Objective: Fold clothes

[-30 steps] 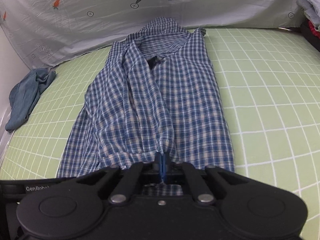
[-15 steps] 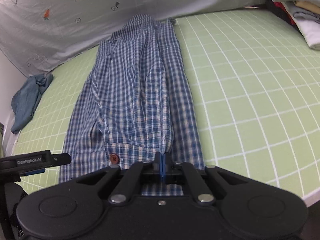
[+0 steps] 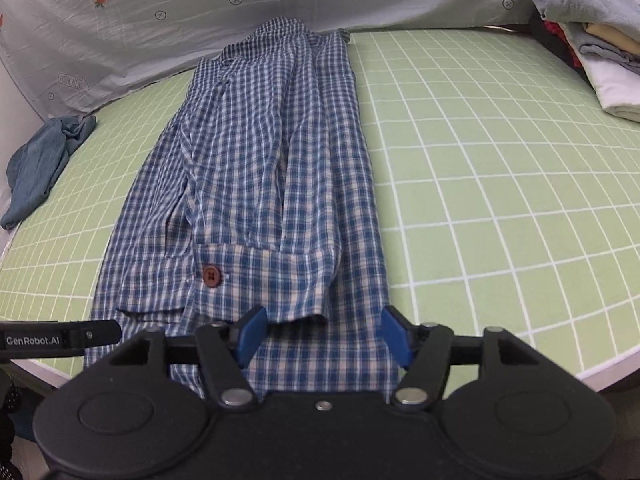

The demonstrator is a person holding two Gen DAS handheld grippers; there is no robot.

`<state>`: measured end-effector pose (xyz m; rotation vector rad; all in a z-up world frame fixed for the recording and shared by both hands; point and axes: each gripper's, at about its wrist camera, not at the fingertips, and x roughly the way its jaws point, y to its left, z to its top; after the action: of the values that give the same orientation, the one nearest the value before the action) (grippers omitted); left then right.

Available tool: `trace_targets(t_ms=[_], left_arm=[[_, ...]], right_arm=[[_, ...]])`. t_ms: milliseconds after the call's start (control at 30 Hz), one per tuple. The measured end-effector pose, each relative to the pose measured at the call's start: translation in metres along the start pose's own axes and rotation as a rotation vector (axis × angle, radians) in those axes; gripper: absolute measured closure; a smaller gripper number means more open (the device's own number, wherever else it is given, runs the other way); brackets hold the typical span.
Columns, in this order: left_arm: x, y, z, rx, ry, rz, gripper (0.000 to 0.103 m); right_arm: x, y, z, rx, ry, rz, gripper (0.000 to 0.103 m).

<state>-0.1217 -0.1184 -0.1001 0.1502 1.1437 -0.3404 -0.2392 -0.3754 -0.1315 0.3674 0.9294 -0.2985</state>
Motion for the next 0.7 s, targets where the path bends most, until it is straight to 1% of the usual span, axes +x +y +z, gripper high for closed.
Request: trace_targets(t_ms=[133,167,300,367,433,467,567,633,667,700], left_arm=[[-0.003,-0.005,-0.012,0.026,0.022,-0.014,0.007],[-0.004,-0.006,-0.014,0.035,0.031,-0.015,0.007],[-0.009,-0.009,-0.026,0.049,0.057,-0.06,0.008],[-0.008,-0.013,-0.031,0.066,0.074,-0.07,0.011],[-0.005,-0.019,-0.034,0.089,0.091,-0.069,0.021],[-0.005,-0.021,-0.034,0.1,0.09,-0.069,0.021],[-0.006,-0.024,-0.034,0.115,0.085,-0.079,0.024],[-0.005,-0.025,-0.032,0.116,0.083,-0.075,0.028],[-0.004,-0.024,-0.031,0.113,0.082,-0.075,0.03],[-0.005,-0.024,-0.03,0.11,0.078,-0.072,0.033]], right_arm=[[0.002,-0.004,-0.008,0.016,0.032,-0.024,0.028],[0.001,-0.005,-0.01,0.024,0.037,-0.025,0.027],[-0.001,-0.007,-0.017,0.039,0.063,-0.028,0.024],[-0.001,-0.004,-0.019,0.021,0.069,-0.037,0.022],[-0.002,-0.001,-0.019,0.001,0.077,-0.043,0.021],[-0.002,0.0,-0.019,-0.007,0.079,-0.042,0.021],[-0.003,0.004,-0.019,-0.031,0.084,-0.04,0.025],[-0.004,0.006,-0.019,-0.046,0.084,-0.038,0.033],[-0.004,0.007,-0.019,-0.053,0.083,-0.038,0.035],[-0.004,0.008,-0.018,-0.062,0.082,-0.042,0.04]])
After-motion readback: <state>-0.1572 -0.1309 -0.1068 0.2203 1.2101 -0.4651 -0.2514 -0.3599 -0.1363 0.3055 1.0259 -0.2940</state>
